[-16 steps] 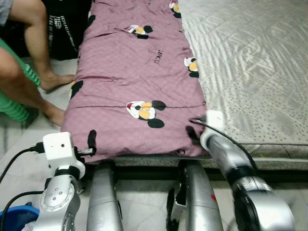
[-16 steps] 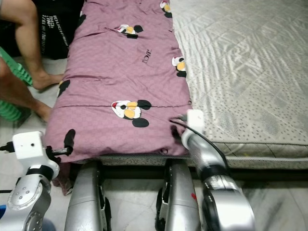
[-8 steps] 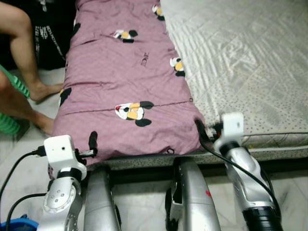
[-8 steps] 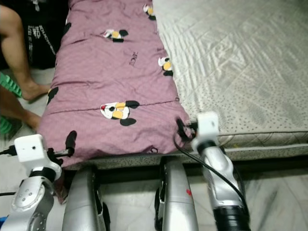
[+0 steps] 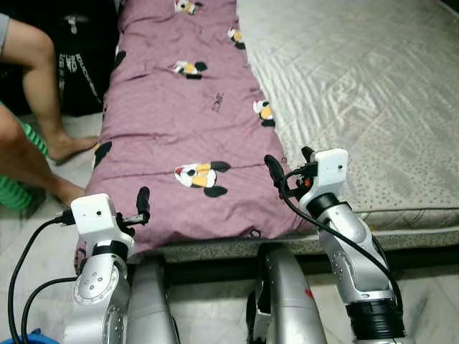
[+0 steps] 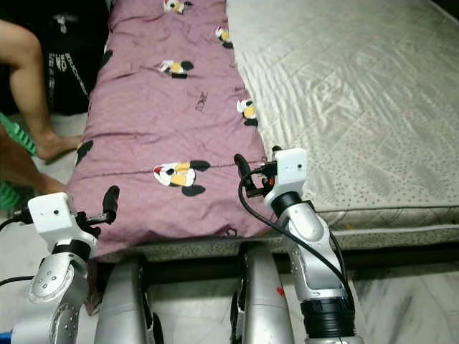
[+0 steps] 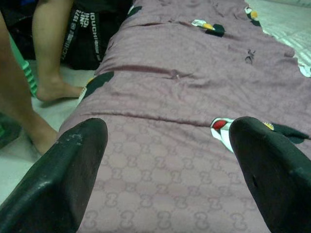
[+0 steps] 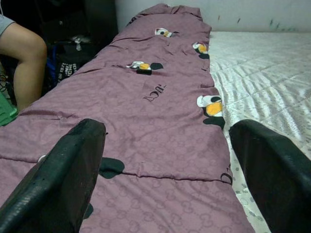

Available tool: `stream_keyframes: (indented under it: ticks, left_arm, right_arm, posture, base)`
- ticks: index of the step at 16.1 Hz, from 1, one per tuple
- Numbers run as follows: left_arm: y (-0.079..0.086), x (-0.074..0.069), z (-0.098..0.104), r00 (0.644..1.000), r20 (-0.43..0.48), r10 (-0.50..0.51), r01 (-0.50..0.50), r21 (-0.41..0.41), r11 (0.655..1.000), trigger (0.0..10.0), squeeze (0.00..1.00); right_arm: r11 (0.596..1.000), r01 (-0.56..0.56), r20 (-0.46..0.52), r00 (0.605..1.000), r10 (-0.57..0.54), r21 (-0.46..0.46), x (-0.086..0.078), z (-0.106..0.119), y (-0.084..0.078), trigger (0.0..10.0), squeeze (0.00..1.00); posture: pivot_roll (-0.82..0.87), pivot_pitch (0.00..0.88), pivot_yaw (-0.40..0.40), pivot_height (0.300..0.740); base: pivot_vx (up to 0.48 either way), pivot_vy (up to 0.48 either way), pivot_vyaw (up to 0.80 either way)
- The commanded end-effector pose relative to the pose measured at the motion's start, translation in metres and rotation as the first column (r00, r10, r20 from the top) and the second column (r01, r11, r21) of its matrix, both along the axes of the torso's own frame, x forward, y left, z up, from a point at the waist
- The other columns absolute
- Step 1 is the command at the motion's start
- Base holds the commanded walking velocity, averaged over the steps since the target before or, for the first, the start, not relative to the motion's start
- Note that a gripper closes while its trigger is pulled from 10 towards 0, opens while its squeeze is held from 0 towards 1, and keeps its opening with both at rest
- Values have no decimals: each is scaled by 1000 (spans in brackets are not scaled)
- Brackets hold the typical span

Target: Clean up the room

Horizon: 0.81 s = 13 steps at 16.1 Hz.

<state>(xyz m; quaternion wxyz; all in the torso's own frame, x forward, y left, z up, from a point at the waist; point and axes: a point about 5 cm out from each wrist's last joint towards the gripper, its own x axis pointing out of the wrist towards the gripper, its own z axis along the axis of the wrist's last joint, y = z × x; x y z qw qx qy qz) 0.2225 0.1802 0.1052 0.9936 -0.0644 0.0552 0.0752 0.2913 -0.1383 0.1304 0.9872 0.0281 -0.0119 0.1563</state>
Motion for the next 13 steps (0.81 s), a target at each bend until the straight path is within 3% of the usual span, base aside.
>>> stream_keyframes:
  ticks: [1, 4, 6, 9, 11, 13]
  left_arm:
    - [-3, 3, 1, 1000, 17, -11, 11, -2, 1000, 10000, 0]
    - [-3, 6, -2, 1000, 17, -16, 16, -6, 1000, 10000, 0]
    - [-5, 12, -5, 1000, 7, -17, 17, 0, 1000, 10000, 0]
    - [-8, 20, -6, 999, 19, -37, 37, 11, 999, 10000, 0]
    - [-3, 22, -6, 1000, 15, -27, 27, 18, 999, 10000, 0]
    - [-2, 21, -5, 1000, 21, -18, 17, 30, 999, 10000, 0]
  right_arm:
    - [1000, 6, 13, 1000, -6, 6, 1, 7, -3, 10000, 0]
    - [997, 48, 5, 999, -47, -59, 5, 2, -6, 10000, 0]
    - [996, 70, -37, 997, -72, -53, 11, -2, -12, 10000, 0]
    - [991, 41, -23, 999, -45, -129, 20, 3, -19, 10000, 0]
    - [990, 20, -39, 999, -26, -139, 16, 2, -20, 10000, 0]
    - [988, 5, -66, 998, -15, -153, 5, -9, -19, 10000, 0]
  posture:
    - [10, 38, -35, 612]
    - [1, 4, -11, 642]
    - [-13, 0, 10, 667]
    - [-35, 0, 35, 707]
    - [-39, 0, 37, 737]
    - [-29, 0, 34, 740]
  base:
    - [0, 0, 0]
    - [0, 0, 0]
    - [0, 0, 0]
    - [0, 0, 0]
    - [0, 0, 0]
    - [0, 0, 0]
